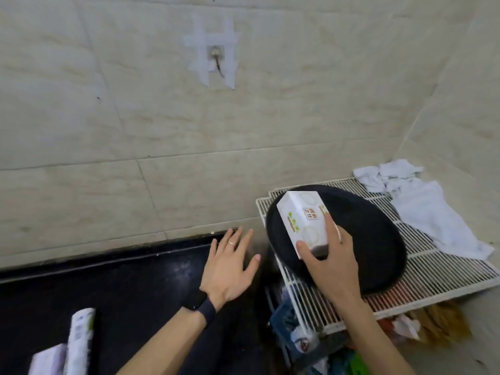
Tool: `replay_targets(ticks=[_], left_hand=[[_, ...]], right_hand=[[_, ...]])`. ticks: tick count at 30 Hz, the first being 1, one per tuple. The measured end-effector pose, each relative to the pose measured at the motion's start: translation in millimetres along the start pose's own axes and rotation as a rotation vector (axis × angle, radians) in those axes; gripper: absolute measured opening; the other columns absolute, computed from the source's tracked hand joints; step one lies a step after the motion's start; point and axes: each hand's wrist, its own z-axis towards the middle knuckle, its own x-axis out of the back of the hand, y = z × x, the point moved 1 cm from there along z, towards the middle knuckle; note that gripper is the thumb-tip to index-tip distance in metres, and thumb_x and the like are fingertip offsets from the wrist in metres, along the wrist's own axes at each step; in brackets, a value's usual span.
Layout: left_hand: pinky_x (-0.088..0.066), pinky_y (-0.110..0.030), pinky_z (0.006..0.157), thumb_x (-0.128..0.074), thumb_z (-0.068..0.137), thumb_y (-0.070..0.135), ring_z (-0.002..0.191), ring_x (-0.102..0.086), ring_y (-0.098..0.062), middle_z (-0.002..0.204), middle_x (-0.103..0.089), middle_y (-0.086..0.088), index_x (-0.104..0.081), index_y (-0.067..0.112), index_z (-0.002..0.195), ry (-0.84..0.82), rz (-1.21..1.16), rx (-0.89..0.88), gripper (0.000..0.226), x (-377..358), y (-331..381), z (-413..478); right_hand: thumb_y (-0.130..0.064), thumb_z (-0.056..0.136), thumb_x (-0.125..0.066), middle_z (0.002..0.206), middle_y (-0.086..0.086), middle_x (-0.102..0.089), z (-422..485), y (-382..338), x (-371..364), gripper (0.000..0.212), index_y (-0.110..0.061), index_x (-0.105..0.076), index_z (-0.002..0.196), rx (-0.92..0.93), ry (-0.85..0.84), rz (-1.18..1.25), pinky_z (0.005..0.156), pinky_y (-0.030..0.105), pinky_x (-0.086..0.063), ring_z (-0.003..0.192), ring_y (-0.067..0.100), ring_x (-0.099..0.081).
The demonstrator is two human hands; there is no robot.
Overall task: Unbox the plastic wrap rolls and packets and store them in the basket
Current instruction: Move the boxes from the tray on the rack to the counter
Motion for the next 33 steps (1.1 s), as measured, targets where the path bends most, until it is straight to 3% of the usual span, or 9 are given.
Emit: replay_targets(ticks=[4,8,13,16,21,28,33], left_hand=[[-0.005,-0.043,0.124,-0.029,0.097,0.059,0.153,-0.001,-0.014,0.166,-0.011,0.007,-0.012,0.034,0.157,0.005,-0.034,0.18,0.067,13.7,-72.3,-66.0],[-0.01,-0.044,0.123,-0.011,0.084,0.068,0.153,-0.004,-0.015,0.165,-0.015,0.007,-0.015,0.035,0.156,-0.029,-0.021,0.404,0.079,6.4,-152.6,-150.6],[-0.016,-0.048,0.122,-0.012,0.08,0.069,0.153,-0.012,-0.023,0.164,-0.021,-0.001,-0.022,0.031,0.156,-0.096,-0.046,0.678,0.085,-8.0,-232.7,-251.9],[-0.016,-0.05,0.121,-0.004,0.077,0.068,0.153,-0.009,-0.024,0.166,-0.015,-0.002,-0.015,0.028,0.157,-0.173,-0.001,0.77,0.091,-12.0,-267.5,-291.3],[-0.009,-0.051,0.122,-0.011,0.089,0.068,0.153,0.002,-0.024,0.167,0.003,0.003,-0.002,0.032,0.158,-0.237,-0.003,0.778,0.079,-22.3,-313.1,-326.1],[-0.006,-0.052,0.123,-0.016,0.101,0.056,0.153,0.003,-0.017,0.16,0.026,0.015,0.015,0.038,0.154,-0.252,-0.078,0.701,0.064,-38.5,-331.1,-340.6],[-0.005,-0.054,0.122,-0.012,0.099,0.056,0.154,0.001,-0.021,0.157,0.033,0.016,0.021,0.037,0.153,-0.229,-0.12,0.705,0.066,-50.8,-332.5,-341.4]], right_hand=[[-0.05,0.084,-0.069,0.147,-0.002,-0.033,-61.1,-38.9,-61.6,0.089,-0.042,-0.017,0.156,0.066,-0.104,0.12,0.097,0.027,-0.041,0.127,0.015,-0.046],[-0.049,0.082,-0.072,0.145,-0.009,-0.034,-126.0,-56.0,-132.5,0.09,-0.05,-0.016,0.154,0.08,-0.307,0.128,0.097,0.025,-0.04,0.124,0.008,-0.045],[-0.05,0.085,-0.068,0.152,-0.004,-0.027,-195.5,-49.7,-212.1,0.089,-0.049,-0.012,0.154,0.027,-0.614,0.02,0.104,0.031,-0.045,0.13,0.019,-0.047],[-0.053,0.088,-0.062,0.154,0.003,-0.024,-224.0,-45.4,-248.2,0.086,-0.041,-0.011,0.156,0.004,-0.719,-0.088,0.106,0.035,-0.043,0.132,0.025,-0.044],[-0.049,0.09,-0.063,0.154,0.005,-0.019,-250.5,-49.0,-284.5,0.088,-0.036,-0.008,0.158,0.03,-0.632,-0.183,0.104,0.04,-0.046,0.13,0.03,-0.038],[-0.045,0.092,-0.061,0.155,0.003,-0.005,-276.4,-41.0,-311.4,0.086,-0.049,-0.001,0.154,0.007,-0.59,-0.375,0.092,0.05,-0.052,0.13,0.036,-0.031],[-0.051,0.092,-0.055,0.158,0.01,-0.002,-280.4,-38.0,-319.8,0.084,-0.048,0.004,0.152,-0.014,-0.578,-0.466,0.102,0.056,-0.045,0.132,0.042,-0.031]])
